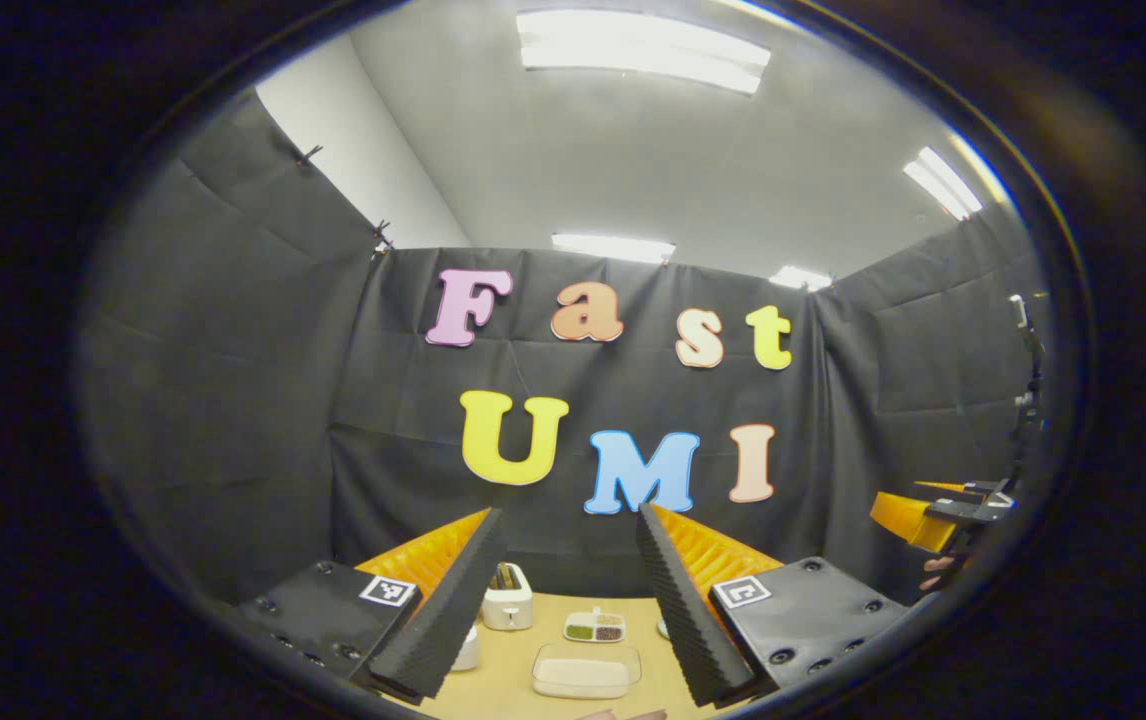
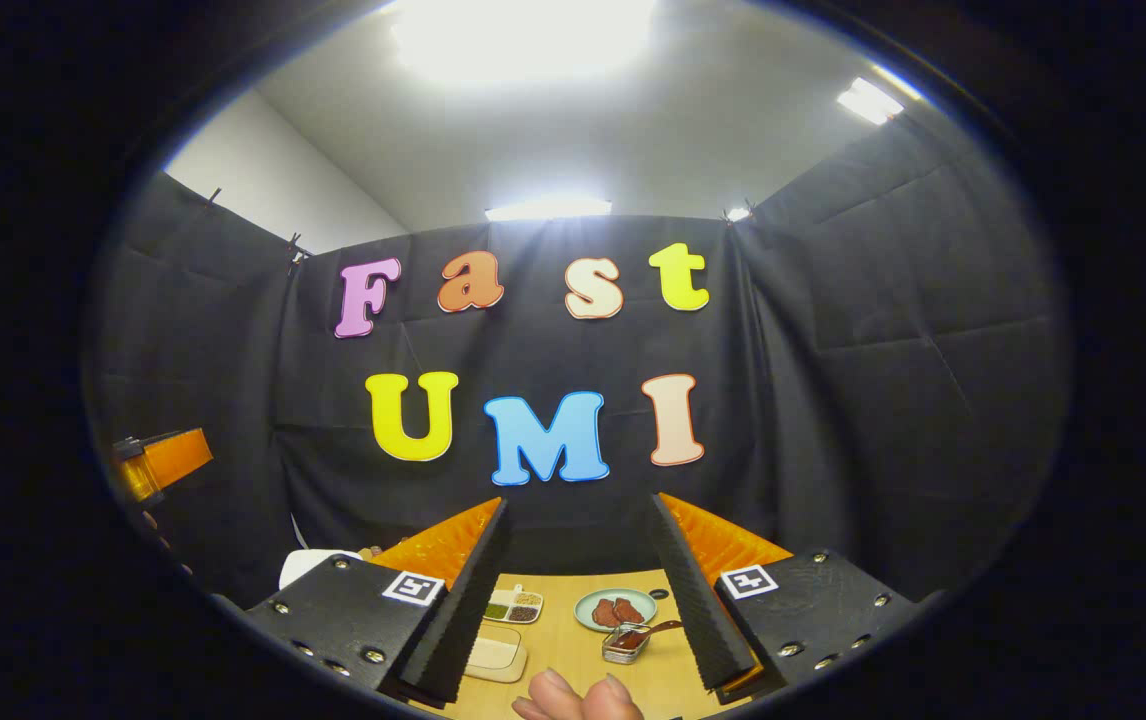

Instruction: Close the left gripper, press the button to open the rice cooker; take a wooden spoon from the chopstick holder with the right hand, scoop a spoonful of rice and pour it into the rice cooker, then put the wooden spoon back into the chopstick holder.

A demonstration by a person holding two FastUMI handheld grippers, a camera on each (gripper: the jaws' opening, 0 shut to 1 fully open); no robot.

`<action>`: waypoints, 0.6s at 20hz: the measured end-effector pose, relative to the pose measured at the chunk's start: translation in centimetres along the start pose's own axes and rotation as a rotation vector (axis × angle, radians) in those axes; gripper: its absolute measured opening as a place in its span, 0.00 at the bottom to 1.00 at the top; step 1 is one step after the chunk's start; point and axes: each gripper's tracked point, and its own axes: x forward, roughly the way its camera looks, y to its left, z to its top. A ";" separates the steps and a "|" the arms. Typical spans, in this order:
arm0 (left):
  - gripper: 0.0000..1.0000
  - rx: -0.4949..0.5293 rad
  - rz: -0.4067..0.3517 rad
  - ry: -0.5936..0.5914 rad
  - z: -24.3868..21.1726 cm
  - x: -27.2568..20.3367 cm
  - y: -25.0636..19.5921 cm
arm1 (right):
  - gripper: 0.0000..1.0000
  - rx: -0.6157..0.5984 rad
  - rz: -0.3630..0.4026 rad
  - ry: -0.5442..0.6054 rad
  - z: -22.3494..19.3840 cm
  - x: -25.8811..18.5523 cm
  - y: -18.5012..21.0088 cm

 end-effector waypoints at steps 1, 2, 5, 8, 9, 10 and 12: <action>0.92 -0.011 0.004 0.006 -0.1 0.1 0.6 | 0.85 -0.010 0.002 0.000 0.1 -0.1 0.1; 0.86 -0.023 0.005 0.003 0.0 0.3 1.0 | 0.86 -0.023 -0.003 -0.013 0.5 -0.1 0.2; 0.86 -0.036 0.012 0.015 -0.3 0.5 2.6 | 0.85 -0.021 -0.006 -0.021 0.4 -0.1 1.4; 0.86 -0.015 0.018 0.020 -0.6 0.5 3.9 | 0.86 -0.012 0.014 -0.009 0.1 -0.2 2.8; 0.86 -0.016 0.017 0.022 -0.8 0.7 4.1 | 0.86 -0.019 0.009 -0.011 0.1 -0.2 2.9; 0.87 -0.024 0.009 0.025 -1.0 0.9 4.2 | 0.86 -0.025 0.003 -0.014 0.1 -0.2 2.9; 0.87 -0.031 0.000 0.029 -1.2 1.2 4.4 | 0.85 -0.026 -0.006 -0.005 -0.2 -0.1 3.2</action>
